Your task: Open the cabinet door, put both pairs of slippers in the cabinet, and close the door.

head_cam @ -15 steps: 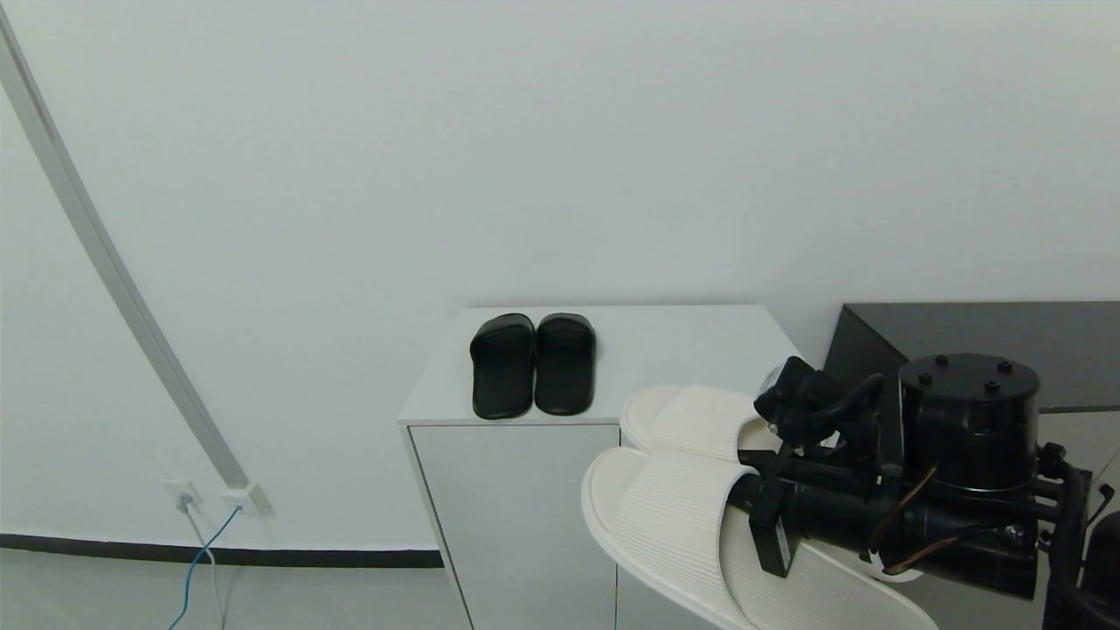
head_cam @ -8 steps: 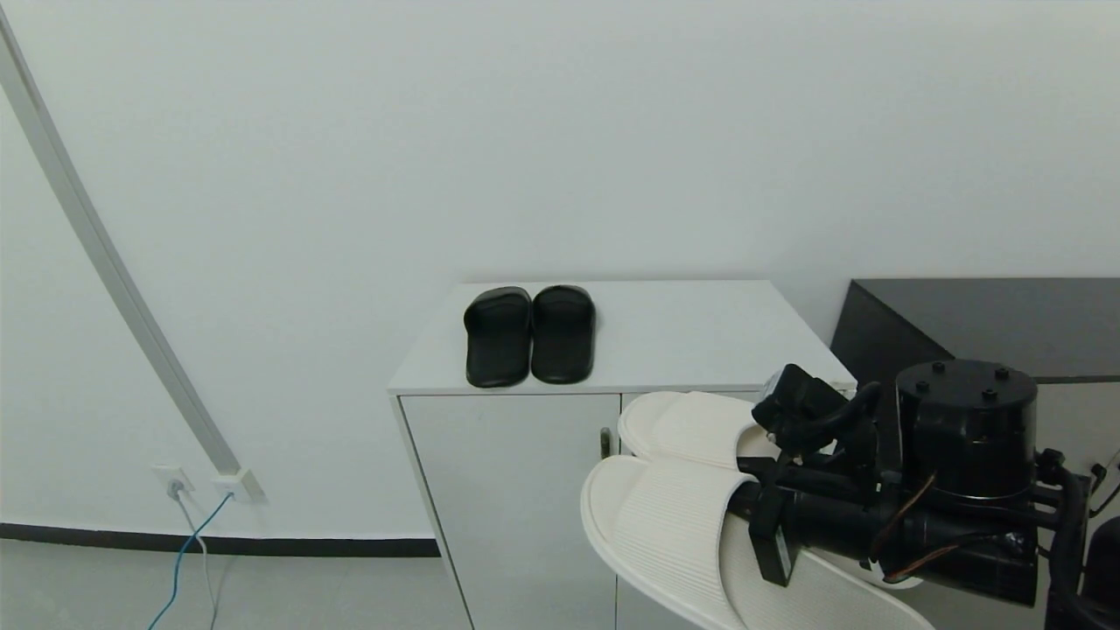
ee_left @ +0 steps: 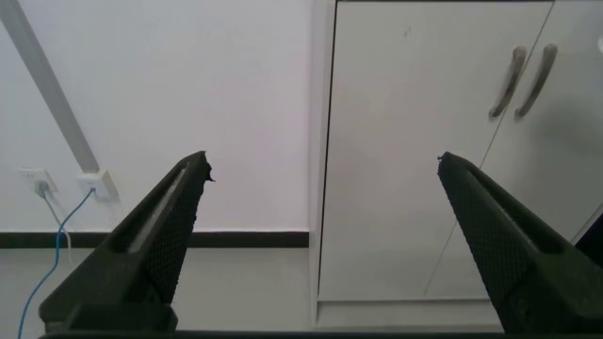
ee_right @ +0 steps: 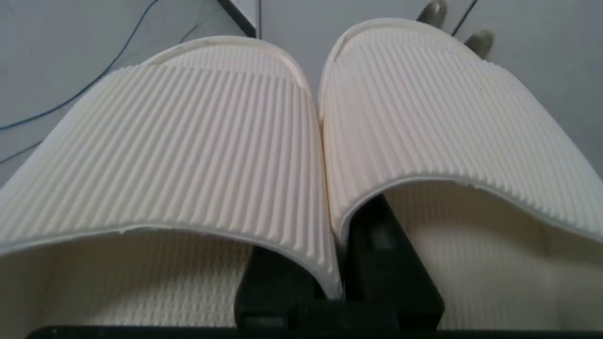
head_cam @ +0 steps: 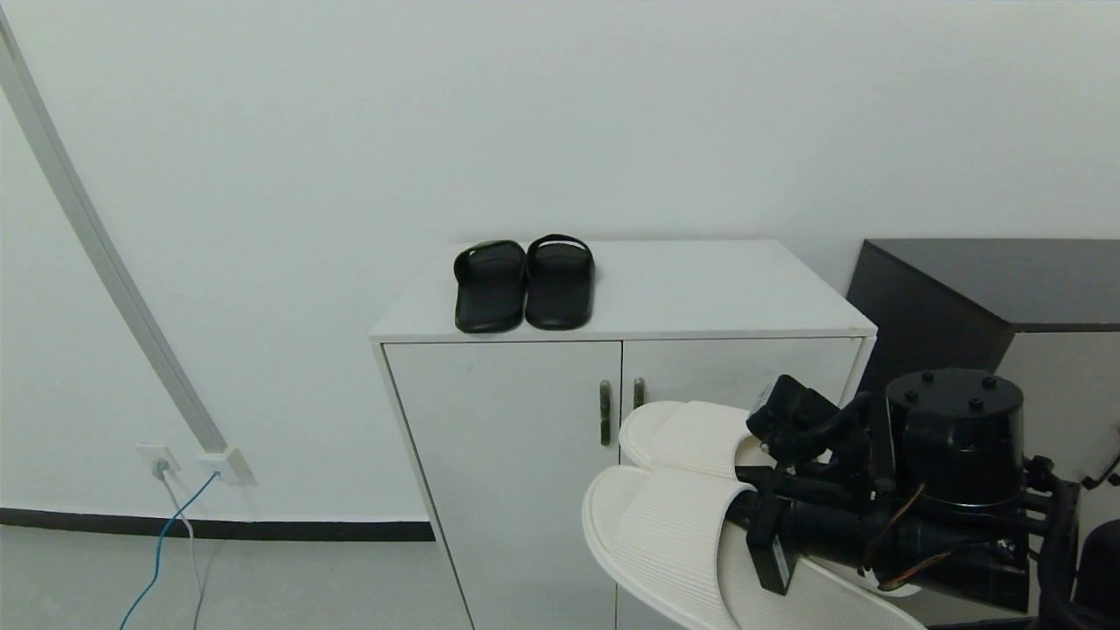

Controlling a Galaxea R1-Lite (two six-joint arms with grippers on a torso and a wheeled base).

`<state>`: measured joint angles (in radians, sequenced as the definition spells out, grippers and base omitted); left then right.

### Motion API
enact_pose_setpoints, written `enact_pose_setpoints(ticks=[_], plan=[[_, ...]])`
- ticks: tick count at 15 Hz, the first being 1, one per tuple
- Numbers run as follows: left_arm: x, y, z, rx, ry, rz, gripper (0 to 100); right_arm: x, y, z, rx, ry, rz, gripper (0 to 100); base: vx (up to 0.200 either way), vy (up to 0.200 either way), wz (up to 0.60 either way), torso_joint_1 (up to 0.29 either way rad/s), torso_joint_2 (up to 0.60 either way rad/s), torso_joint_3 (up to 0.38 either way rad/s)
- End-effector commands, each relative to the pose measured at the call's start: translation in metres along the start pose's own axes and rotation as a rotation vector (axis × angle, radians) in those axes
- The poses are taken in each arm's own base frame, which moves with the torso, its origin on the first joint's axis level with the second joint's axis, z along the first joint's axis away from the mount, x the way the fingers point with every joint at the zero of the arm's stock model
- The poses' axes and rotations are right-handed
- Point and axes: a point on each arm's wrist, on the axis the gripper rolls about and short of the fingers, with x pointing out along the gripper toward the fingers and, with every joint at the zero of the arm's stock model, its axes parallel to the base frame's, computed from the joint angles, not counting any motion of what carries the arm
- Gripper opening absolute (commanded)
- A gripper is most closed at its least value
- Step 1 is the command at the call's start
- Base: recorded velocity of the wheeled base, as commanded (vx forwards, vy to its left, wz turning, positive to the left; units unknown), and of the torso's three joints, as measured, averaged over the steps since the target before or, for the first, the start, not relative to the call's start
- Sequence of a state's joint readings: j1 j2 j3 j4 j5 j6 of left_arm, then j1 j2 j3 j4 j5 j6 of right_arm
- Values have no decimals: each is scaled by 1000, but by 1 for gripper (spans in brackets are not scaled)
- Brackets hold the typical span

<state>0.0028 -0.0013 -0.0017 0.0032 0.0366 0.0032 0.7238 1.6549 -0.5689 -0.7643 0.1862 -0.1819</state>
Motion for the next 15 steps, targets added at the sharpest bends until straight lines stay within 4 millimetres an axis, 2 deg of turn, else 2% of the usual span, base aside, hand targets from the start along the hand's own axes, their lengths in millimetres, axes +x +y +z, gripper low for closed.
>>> enact_pose_setpoints(ticks=[1, 8, 15], plan=[[0, 0, 0, 0, 1, 1, 100, 1, 0, -3, 0, 9, 1, 0, 0, 0, 0, -193, 505, 325], [0, 0, 1, 12, -3, 1, 100, -1, 2, -3, -1, 11, 5, 0, 0, 0, 0, -156, 490, 331], [1, 0, 2, 65, 8, 2, 100, 0, 2, -4, 1, 15, 5, 0, 0, 0, 0, -90, 454, 355]])
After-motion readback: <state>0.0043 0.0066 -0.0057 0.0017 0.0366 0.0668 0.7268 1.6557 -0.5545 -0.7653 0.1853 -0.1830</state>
